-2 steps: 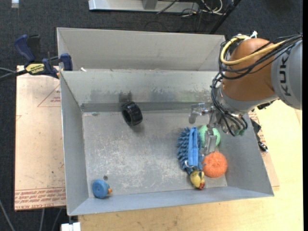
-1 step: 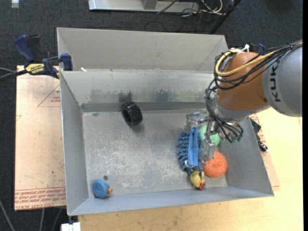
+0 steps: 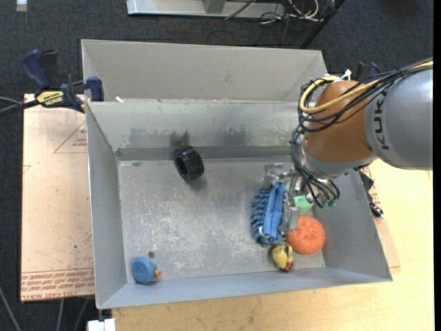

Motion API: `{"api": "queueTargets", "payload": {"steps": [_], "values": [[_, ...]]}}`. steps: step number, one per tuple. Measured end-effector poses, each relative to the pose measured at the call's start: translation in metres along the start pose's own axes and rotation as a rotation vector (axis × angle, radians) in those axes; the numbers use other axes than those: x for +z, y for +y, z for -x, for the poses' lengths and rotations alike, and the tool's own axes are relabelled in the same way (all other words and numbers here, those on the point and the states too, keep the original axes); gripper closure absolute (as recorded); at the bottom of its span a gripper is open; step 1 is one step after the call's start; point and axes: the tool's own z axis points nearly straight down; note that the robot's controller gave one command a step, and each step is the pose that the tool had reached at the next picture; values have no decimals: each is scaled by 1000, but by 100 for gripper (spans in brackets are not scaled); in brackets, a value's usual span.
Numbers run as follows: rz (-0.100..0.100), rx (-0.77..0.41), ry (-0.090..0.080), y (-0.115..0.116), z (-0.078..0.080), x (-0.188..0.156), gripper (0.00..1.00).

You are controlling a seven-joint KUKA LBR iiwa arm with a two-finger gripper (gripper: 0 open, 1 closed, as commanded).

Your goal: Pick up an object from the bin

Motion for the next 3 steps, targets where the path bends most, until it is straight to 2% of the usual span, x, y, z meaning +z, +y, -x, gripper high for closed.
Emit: {"api": "queueTargets", "payload": {"steps": [1,2,3], "values": [[-3,-439,-11,-24,9,28,100],[-3,-439,-11,-24,9,28,100],[-3,-459,-15,-28,19,-62,100]]}}
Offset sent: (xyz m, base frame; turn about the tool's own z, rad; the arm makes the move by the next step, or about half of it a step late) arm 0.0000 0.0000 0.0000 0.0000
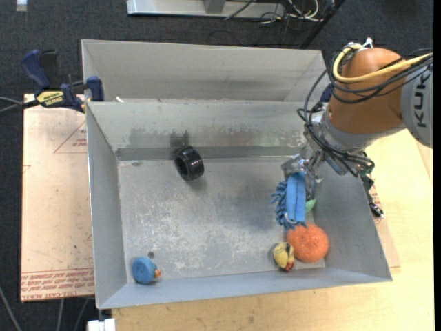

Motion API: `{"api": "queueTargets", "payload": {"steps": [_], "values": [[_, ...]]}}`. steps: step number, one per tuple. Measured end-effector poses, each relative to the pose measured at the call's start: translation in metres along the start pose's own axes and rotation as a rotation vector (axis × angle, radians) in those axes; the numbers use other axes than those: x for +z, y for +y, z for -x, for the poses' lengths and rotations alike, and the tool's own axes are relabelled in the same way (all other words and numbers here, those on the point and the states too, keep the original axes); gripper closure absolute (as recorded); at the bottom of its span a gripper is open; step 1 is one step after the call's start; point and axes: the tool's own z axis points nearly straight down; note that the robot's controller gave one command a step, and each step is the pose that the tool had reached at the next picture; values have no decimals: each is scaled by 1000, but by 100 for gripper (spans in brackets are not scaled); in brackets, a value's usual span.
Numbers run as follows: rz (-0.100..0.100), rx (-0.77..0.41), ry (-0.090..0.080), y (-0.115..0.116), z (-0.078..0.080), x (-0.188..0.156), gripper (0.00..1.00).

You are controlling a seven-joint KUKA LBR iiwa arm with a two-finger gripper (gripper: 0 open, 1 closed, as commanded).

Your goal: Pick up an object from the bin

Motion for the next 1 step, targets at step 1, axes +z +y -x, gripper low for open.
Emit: {"api": "queueTargets", "payload": {"steps": [1], "values": [[0,0,0,0,0,0,100]]}}
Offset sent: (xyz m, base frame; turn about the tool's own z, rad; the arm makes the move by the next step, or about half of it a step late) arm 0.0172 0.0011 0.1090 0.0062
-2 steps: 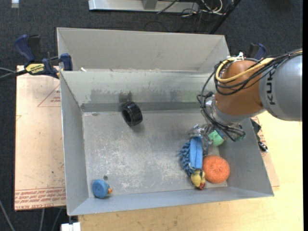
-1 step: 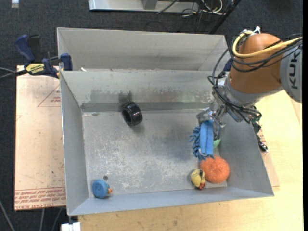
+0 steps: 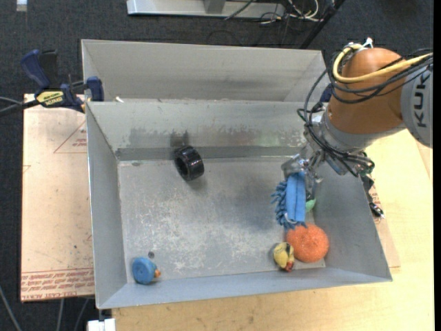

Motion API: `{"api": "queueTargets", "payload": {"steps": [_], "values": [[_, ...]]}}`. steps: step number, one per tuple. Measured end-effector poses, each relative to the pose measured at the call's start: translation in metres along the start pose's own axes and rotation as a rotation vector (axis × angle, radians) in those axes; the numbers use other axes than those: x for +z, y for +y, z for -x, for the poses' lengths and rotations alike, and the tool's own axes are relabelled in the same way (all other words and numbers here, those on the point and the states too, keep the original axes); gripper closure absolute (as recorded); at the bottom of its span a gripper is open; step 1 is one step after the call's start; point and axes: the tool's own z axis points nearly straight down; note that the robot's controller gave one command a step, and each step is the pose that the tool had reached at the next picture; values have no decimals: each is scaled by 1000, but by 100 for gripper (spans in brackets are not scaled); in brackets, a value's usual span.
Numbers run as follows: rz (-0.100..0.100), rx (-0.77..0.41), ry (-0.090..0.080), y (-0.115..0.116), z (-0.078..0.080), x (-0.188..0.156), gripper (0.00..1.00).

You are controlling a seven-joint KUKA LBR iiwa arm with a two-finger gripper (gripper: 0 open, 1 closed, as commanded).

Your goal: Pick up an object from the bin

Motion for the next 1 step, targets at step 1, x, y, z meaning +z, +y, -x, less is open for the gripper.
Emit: {"api": "queueTargets", "payload": {"steps": [1], "values": [[5,3,6,-2,5,-36,100]]}}
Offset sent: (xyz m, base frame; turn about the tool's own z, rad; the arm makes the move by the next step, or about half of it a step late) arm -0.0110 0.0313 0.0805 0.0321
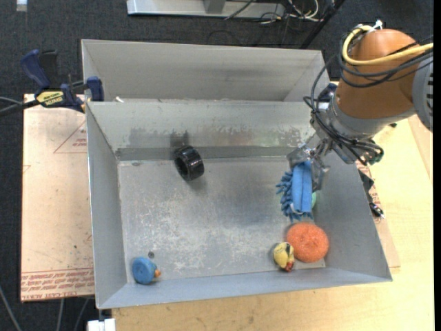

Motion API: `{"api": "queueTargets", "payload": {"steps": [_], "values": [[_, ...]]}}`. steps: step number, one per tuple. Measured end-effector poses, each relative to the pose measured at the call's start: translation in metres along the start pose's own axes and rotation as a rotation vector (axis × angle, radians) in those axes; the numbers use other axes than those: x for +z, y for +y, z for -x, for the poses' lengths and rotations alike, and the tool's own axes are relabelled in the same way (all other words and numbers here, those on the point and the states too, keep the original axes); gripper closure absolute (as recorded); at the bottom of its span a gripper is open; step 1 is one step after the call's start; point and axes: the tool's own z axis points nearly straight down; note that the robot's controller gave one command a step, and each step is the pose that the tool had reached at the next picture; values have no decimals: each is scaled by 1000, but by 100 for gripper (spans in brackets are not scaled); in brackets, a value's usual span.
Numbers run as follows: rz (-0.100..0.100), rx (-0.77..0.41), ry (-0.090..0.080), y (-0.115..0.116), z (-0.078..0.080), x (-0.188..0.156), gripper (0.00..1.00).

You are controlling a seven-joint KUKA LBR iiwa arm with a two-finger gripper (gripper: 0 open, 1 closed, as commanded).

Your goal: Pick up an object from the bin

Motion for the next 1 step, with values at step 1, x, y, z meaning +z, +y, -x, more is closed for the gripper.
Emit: {"api": "queueTargets", "payload": {"steps": [1], "values": [[-6,24,-9,24,4,-37,100]]}}
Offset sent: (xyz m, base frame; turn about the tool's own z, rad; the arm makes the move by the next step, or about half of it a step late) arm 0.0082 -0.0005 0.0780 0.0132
